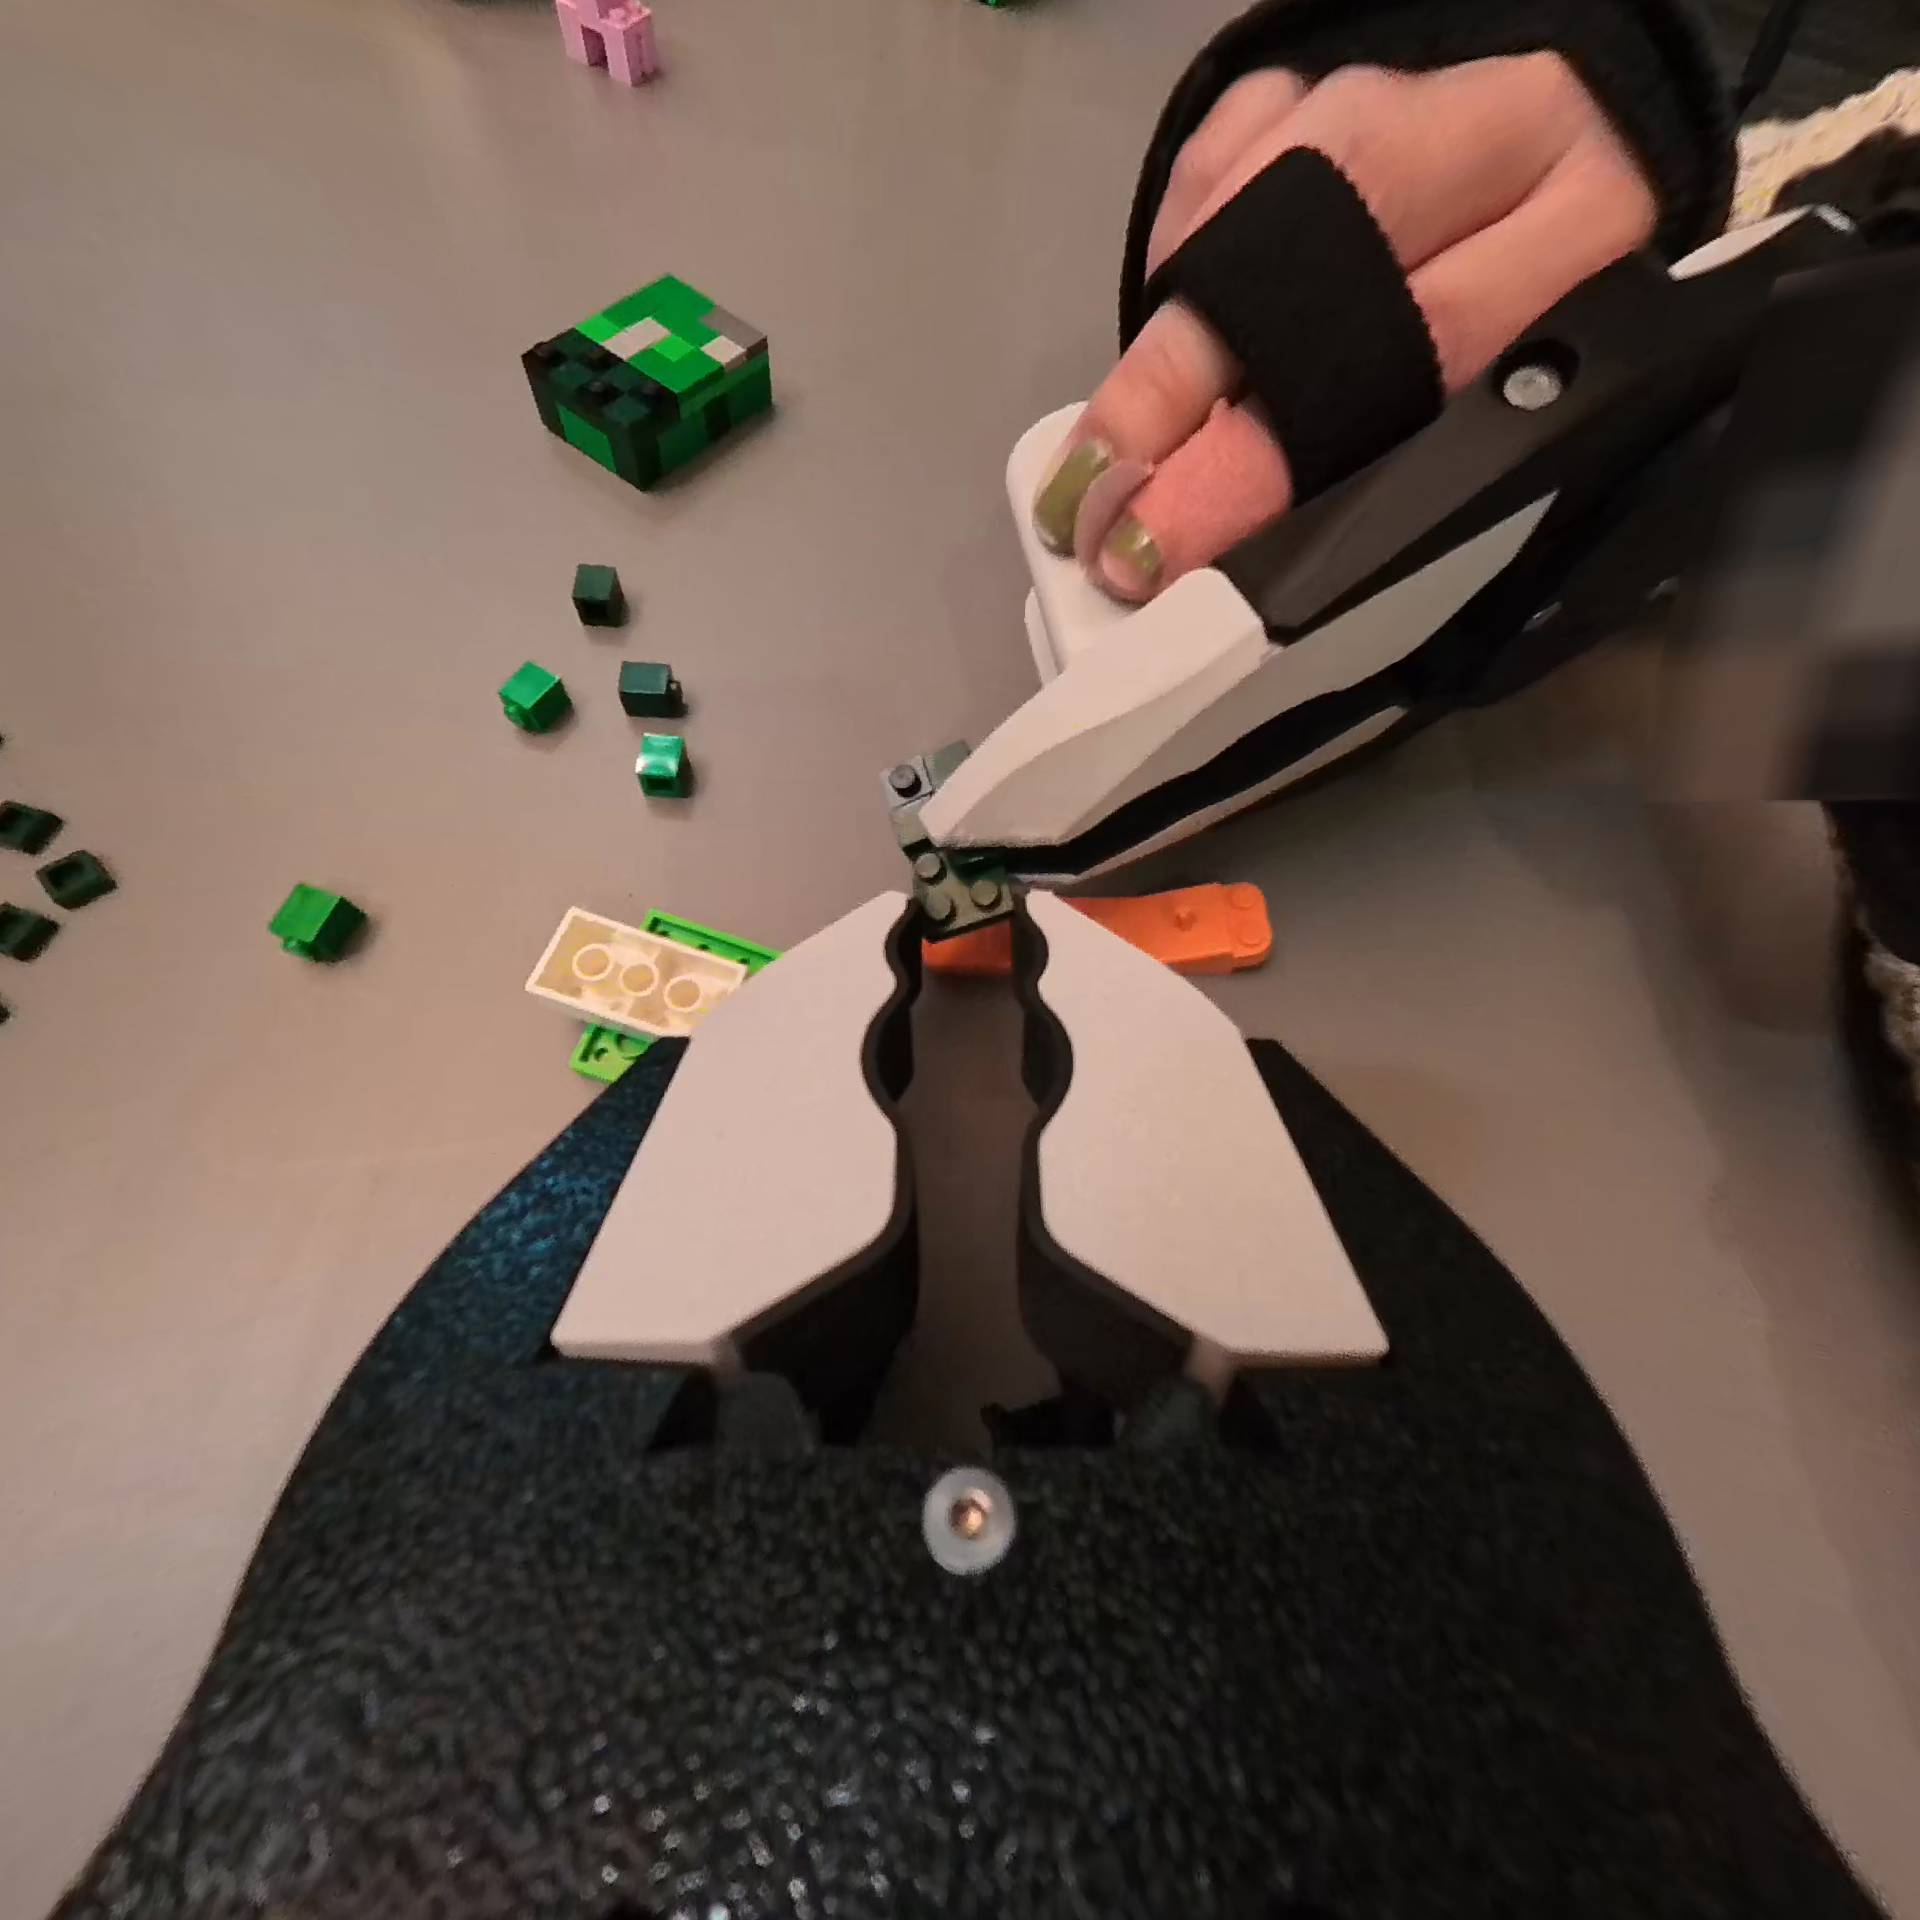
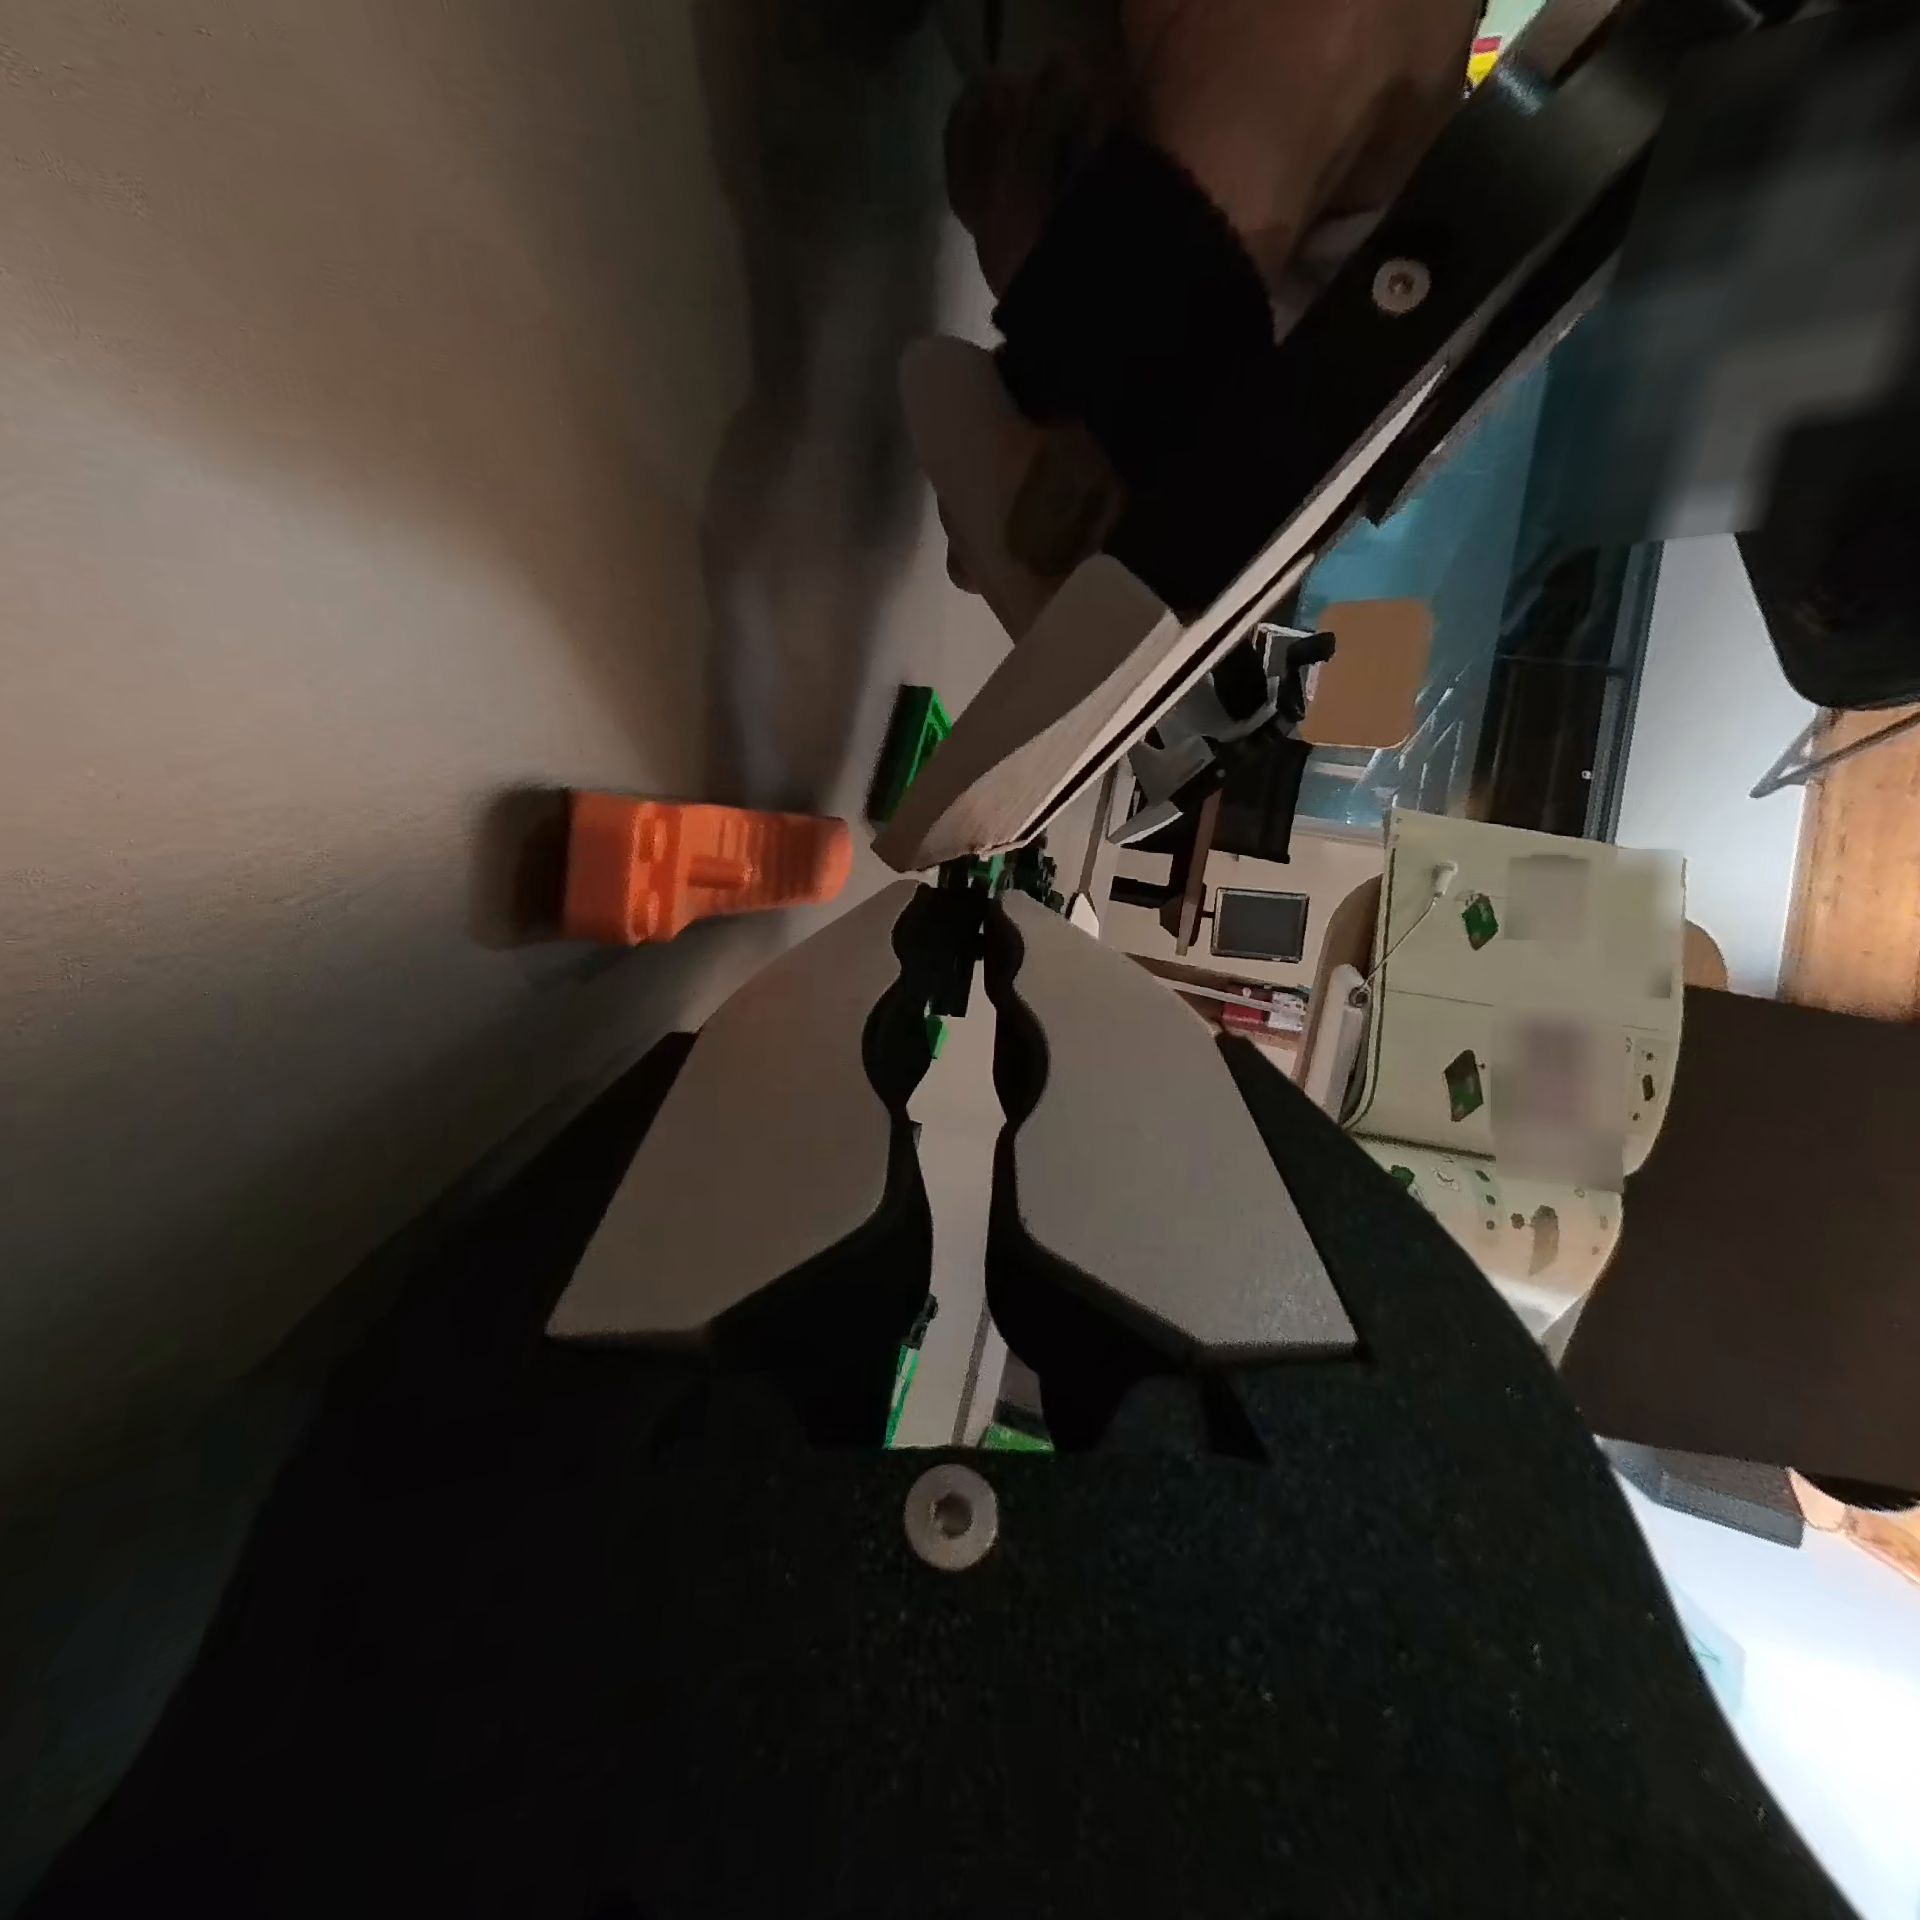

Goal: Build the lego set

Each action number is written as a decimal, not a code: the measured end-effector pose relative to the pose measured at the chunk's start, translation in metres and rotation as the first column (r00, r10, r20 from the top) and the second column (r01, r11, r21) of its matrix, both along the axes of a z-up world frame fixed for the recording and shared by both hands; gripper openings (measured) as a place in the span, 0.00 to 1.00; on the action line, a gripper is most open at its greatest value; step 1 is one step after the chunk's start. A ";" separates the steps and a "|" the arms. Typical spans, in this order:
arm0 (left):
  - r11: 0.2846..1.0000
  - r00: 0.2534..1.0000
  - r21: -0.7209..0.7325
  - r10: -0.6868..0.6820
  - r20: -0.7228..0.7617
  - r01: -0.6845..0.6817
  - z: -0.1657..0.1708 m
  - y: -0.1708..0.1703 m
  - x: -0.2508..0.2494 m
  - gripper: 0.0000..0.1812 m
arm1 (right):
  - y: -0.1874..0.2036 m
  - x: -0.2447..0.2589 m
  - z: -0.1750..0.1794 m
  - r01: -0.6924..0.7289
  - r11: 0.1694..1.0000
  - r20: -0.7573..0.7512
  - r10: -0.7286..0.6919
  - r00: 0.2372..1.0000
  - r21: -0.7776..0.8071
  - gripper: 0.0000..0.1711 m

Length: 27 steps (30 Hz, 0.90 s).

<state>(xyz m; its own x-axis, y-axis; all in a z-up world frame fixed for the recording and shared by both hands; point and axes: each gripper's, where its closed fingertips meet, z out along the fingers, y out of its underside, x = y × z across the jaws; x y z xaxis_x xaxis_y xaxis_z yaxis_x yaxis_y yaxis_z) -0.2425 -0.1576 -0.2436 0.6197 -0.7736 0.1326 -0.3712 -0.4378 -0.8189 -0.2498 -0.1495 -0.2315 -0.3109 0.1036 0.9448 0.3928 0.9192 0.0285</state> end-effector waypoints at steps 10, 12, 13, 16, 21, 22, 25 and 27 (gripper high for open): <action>0.997 0.999 0.069 -0.034 0.002 0.034 0.006 0.000 0.003 0.09 | -0.001 0.003 0.005 0.008 0.964 -0.044 -0.020 0.999 -0.266 0.04; 0.986 0.998 0.155 -0.048 -0.045 0.054 0.009 0.001 0.002 0.10 | -0.002 0.004 0.007 -0.005 0.890 -0.071 -0.031 0.997 -0.457 0.04; 0.979 0.995 0.196 -0.040 -0.091 0.057 0.009 0.003 0.000 0.11 | -0.003 0.005 0.008 -0.016 0.840 -0.083 -0.035 0.996 -0.542 0.04; 0.941 0.983 0.319 -0.058 -0.175 0.112 0.013 0.004 0.000 0.09 | -0.006 0.007 0.011 -0.065 0.700 -0.115 -0.024 0.993 -0.711 0.04; 0.898 0.981 0.413 -0.089 -0.173 0.154 0.024 -0.001 0.008 0.05 | -0.012 0.010 0.015 -0.113 0.596 -0.139 0.002 0.990 -0.795 0.05; 0.893 0.980 0.421 -0.092 -0.174 0.158 0.025 -0.002 0.008 0.05 | -0.013 0.011 0.016 -0.120 0.584 -0.142 0.008 0.990 -0.803 0.04; 0.880 0.979 0.441 -0.110 -0.171 0.176 0.029 -0.004 0.009 0.02 | -0.017 0.012 0.019 -0.147 0.537 -0.155 0.030 0.987 -0.831 0.04; 0.880 0.976 0.433 -0.132 -0.174 0.196 0.028 -0.007 0.010 0.02 | -0.019 0.013 0.017 -0.149 0.529 -0.149 0.044 0.988 -0.836 0.04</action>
<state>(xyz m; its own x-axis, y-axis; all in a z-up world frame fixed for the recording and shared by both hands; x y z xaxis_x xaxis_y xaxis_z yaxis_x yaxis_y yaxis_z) -0.2327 -0.1642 -0.2153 0.4656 -0.8229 -0.3256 -0.5263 0.0383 -0.8494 -0.2370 -0.1681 -0.2141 -0.2828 0.8422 0.4590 0.2524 0.5271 -0.8115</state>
